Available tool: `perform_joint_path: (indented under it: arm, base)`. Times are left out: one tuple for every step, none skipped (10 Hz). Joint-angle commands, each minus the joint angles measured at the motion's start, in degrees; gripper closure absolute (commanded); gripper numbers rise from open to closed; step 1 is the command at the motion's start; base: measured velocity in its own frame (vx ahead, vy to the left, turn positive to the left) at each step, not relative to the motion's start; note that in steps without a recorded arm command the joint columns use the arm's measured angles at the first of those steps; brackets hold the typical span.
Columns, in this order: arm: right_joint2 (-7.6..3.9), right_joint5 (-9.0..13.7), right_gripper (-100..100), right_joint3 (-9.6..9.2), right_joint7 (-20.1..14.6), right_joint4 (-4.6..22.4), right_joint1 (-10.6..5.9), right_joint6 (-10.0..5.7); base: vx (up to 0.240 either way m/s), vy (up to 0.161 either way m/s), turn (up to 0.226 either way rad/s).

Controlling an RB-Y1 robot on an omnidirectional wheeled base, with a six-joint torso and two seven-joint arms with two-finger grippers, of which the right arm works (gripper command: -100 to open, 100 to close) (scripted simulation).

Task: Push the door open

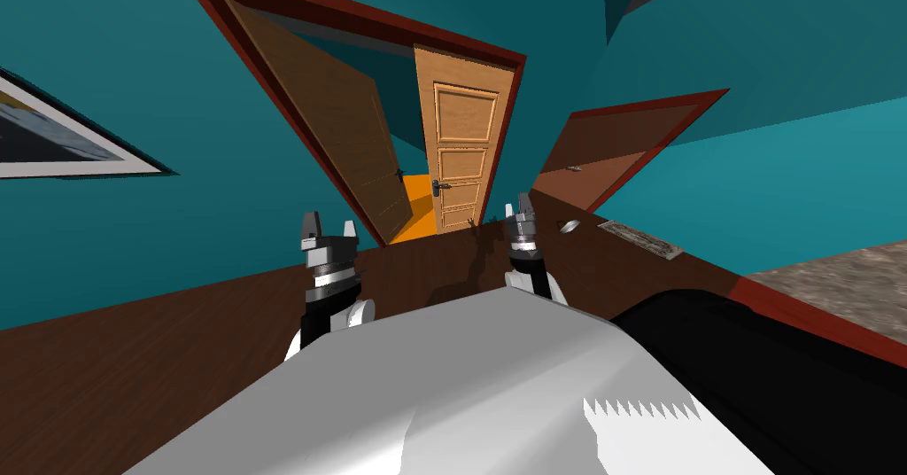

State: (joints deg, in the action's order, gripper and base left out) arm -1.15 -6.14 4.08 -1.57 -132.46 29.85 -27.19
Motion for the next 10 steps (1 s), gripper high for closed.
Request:
perform_joint_path:
  arm:
    - [-0.51,0.2,-100,0.06,0.1,2.0,-1.20,0.27]
    - [-0.63,0.2,-100,0.08,0.1,2.6,-1.51,0.34]
    - [-0.86,0.3,-100,0.11,0.2,3.6,-2.12,0.48]
    - [-1.13,0.4,-100,0.16,0.3,5.1,-2.99,0.68]
    - [-1.40,0.5,-100,0.21,0.4,6.6,-3.88,0.88]
    - [-1.67,0.7,-100,0.26,0.5,8.3,-4.88,1.11]
    - [-1.80,0.7,-100,0.29,0.5,9.3,-5.44,1.24]
    - [-2.07,0.9,-100,0.35,0.6,11.2,-6.56,1.49]
    - [-2.19,1.0,-100,0.38,0.7,12.2,-7.15,1.62]
    - [-2.30,1.0,-100,0.42,0.8,13.3,-7.80,1.77]
  base:
    - [0.112,0.009,0.034]
    - [0.180,-0.014,0.015]
    - [0.169,-0.003,0.020]
    - [0.160,-0.009,0.027]
    - [0.192,-0.004,0.034]
    - [0.207,-0.007,0.028]
    - [0.160,0.003,0.023]
    - [0.133,0.002,0.029]
    - [0.131,-0.004,0.026]
    - [0.114,-0.002,0.021]
